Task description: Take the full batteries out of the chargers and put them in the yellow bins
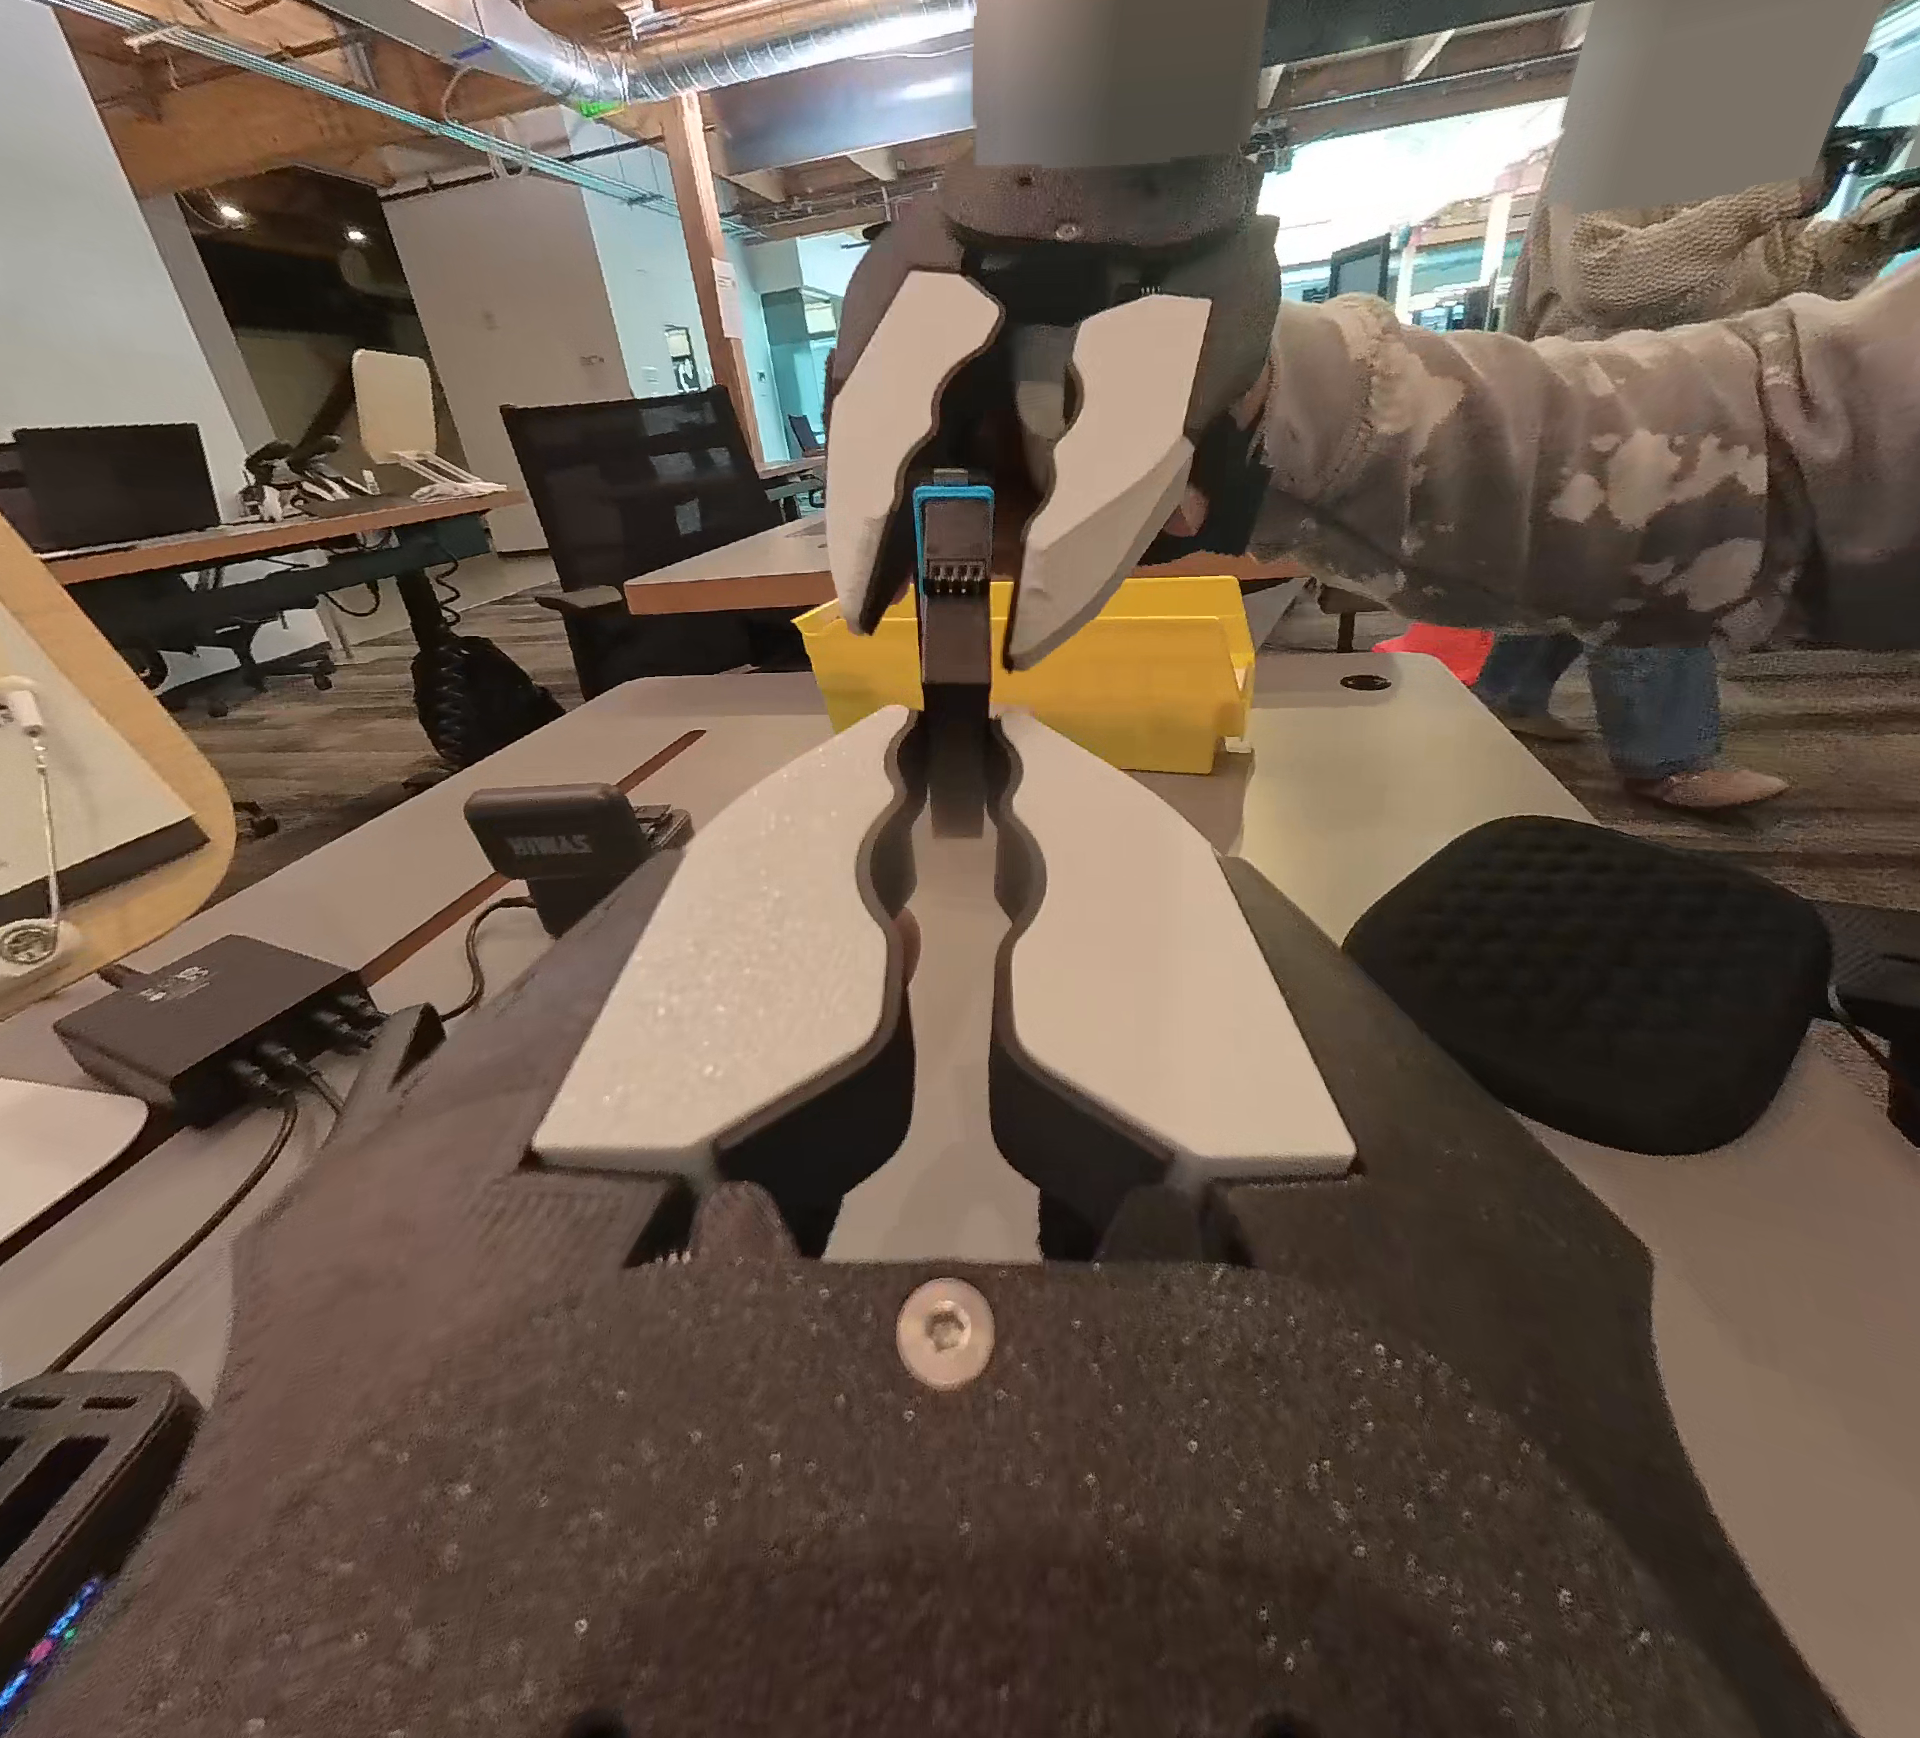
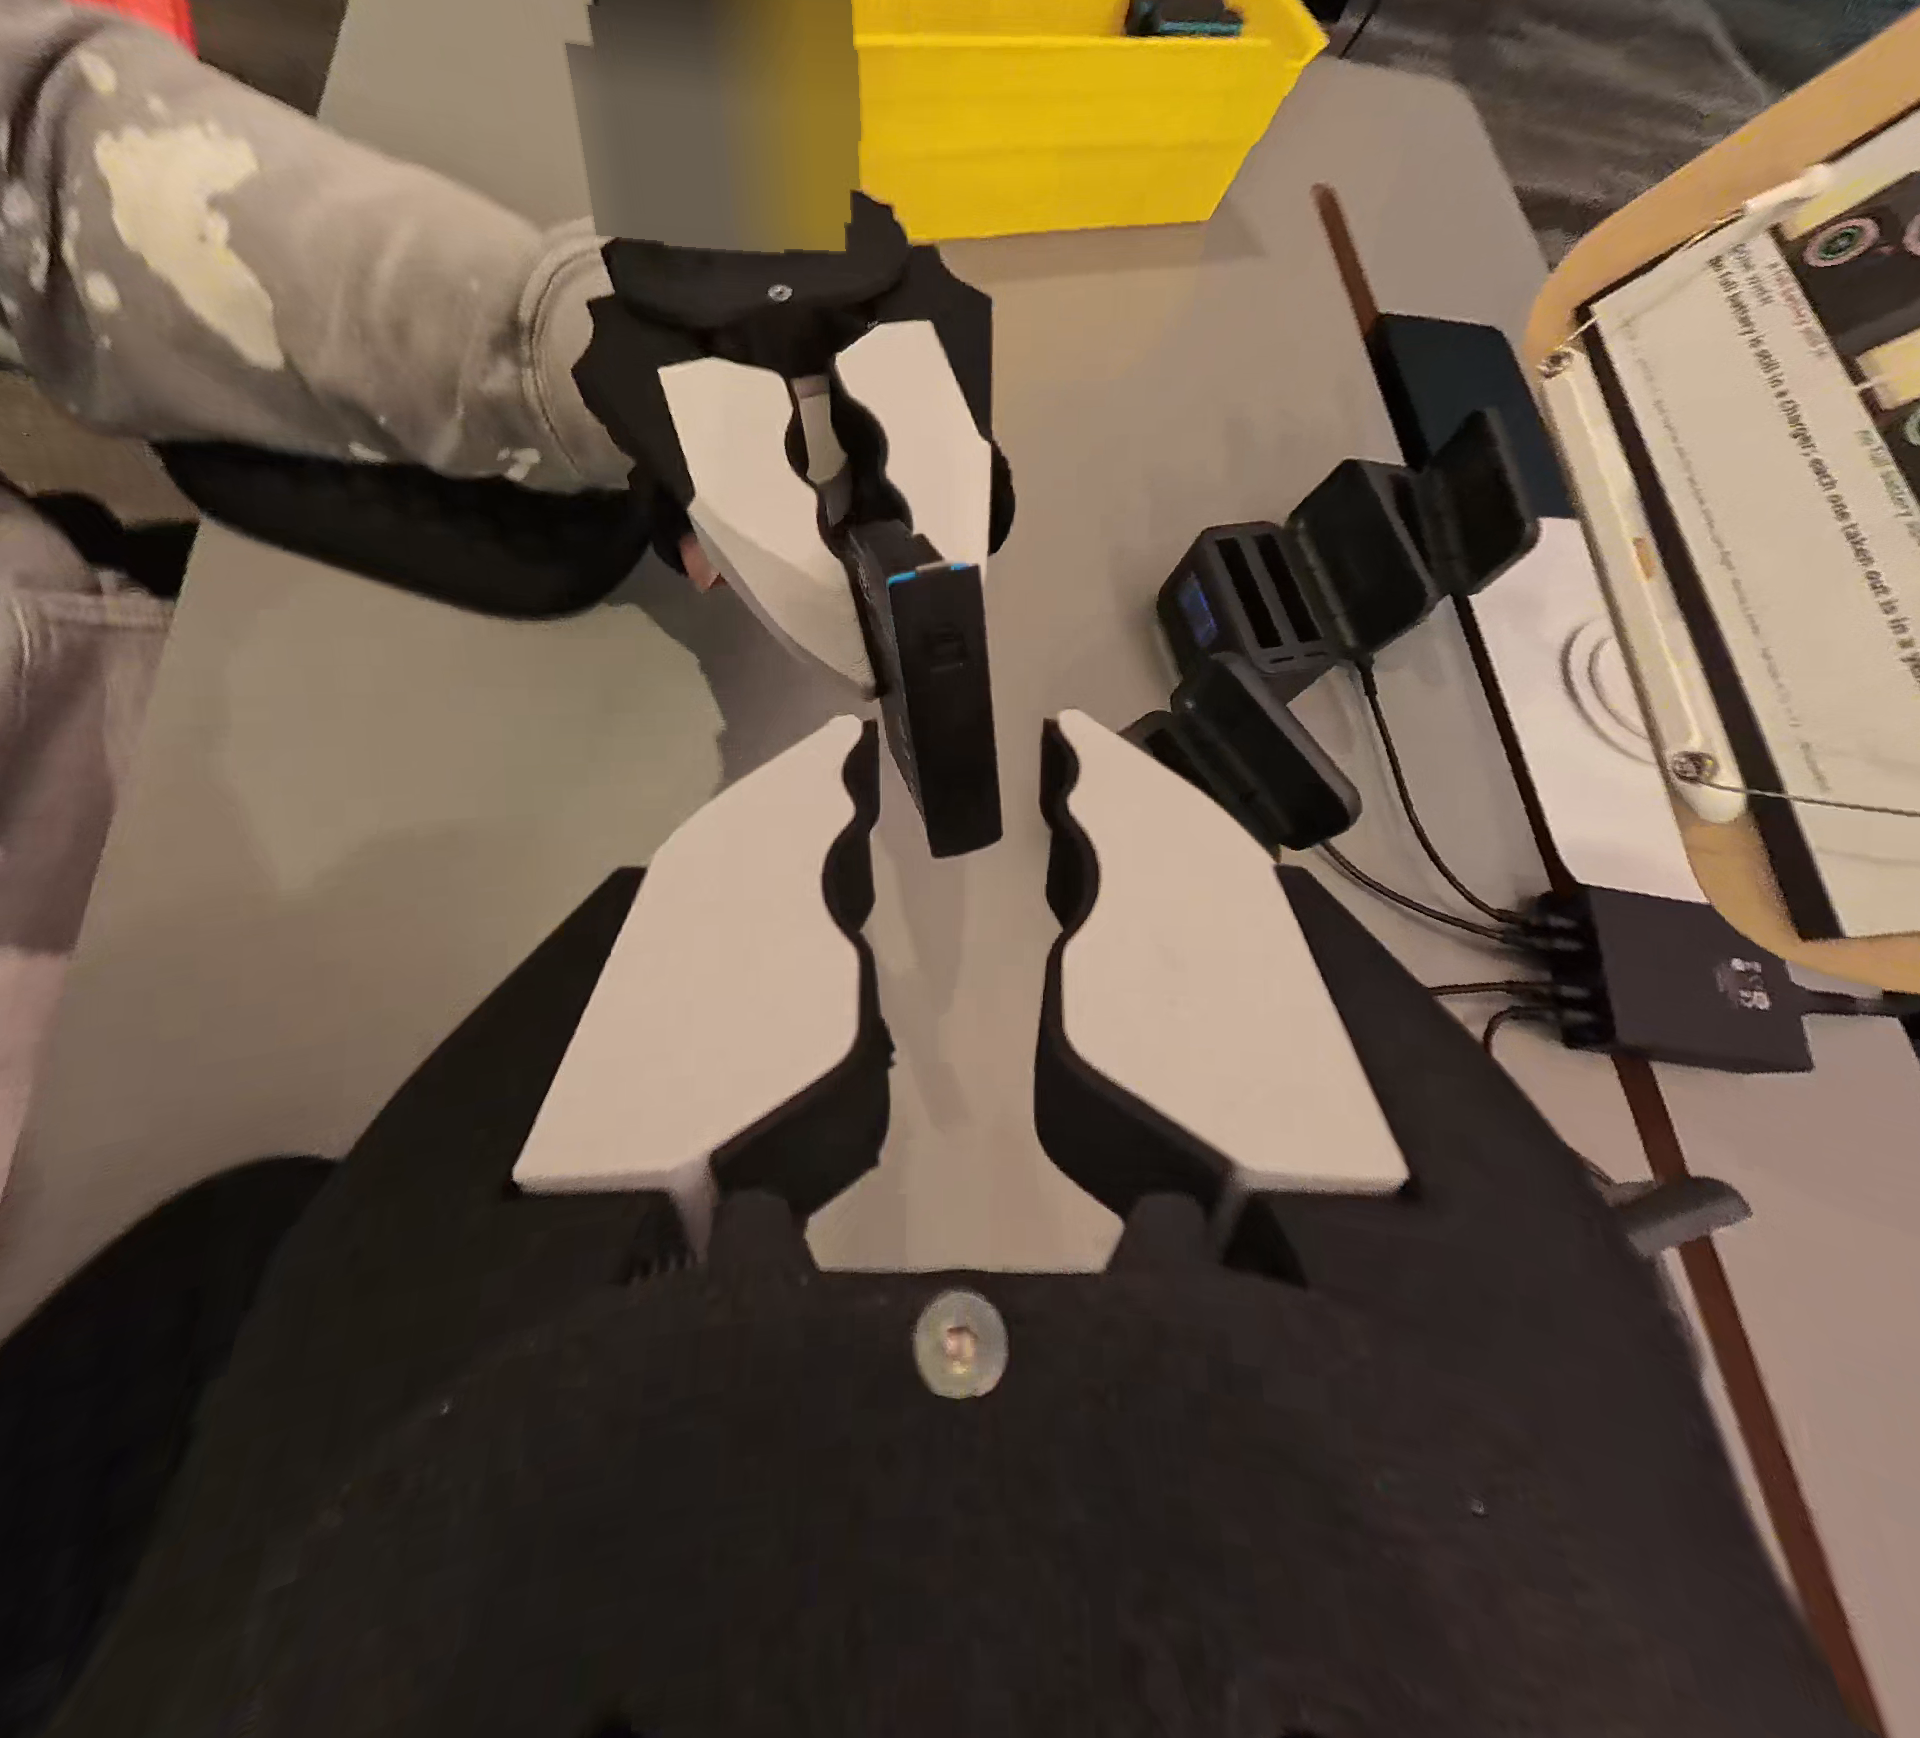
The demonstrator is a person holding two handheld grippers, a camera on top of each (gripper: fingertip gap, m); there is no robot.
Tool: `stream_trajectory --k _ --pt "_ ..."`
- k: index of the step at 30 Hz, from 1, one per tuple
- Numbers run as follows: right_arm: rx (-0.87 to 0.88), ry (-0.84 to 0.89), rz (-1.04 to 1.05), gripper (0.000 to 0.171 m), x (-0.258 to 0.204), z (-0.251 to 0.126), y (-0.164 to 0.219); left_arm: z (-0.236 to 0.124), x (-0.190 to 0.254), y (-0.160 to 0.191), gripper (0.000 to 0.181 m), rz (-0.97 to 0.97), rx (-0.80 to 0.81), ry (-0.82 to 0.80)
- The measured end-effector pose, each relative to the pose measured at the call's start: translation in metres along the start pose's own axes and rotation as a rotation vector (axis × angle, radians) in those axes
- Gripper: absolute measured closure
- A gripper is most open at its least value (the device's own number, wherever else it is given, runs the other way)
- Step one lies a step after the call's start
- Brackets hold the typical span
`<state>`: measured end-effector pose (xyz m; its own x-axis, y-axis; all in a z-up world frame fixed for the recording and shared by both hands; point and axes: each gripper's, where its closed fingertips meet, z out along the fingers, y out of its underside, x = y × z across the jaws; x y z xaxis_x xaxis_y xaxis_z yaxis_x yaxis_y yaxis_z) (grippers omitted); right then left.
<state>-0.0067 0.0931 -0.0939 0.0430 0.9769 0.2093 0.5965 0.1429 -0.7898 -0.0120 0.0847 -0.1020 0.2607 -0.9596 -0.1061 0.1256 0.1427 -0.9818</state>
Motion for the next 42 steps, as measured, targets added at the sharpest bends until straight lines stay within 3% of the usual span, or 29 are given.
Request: stream_trajectory --k 3,7,9,15,22,28,35,42 --pt "-0.049 -0.014 -0.045 0.155 -0.002 0.005 0.002 0.000 -0.001 0.002 0.171 -0.005 -0.005 0.000" --pt "-0.085 -0.012 -0.083 0.156 -0.001 0.004 0.005 0.001 -0.005 0.006 0.170 -0.012 -0.011 -0.025" --pt "-0.128 0.017 -0.100 0.157 0.006 -0.002 0.008 0.001 -0.010 0.010 0.159 -0.012 -0.028 -0.049" --pt "-0.329 0.153 -0.093 0.157 0.061 -0.066 0.031 -0.006 -0.044 0.029 0.146 0.004 -0.148 -0.235" --pt "-0.741 0.321 -0.040 0.157 0.137 -0.183 0.121 -0.015 -0.070 0.059 0.150 0.034 -0.275 -0.378" --pt "-1.009 0.326 0.069 0.157 0.149 -0.250 0.229 -0.017 -0.076 0.073 0.151 0.053 -0.332 -0.409" --pt "-1.098 0.223 0.132 0.157 0.127 -0.250 0.318 -0.020 -0.081 0.085 0.152 0.055 -0.365 -0.429" --pt "-1.077 0.195 0.123 0.157 0.130 -0.235 0.346 -0.019 -0.079 0.098 0.152 0.055 -0.404 -0.416"
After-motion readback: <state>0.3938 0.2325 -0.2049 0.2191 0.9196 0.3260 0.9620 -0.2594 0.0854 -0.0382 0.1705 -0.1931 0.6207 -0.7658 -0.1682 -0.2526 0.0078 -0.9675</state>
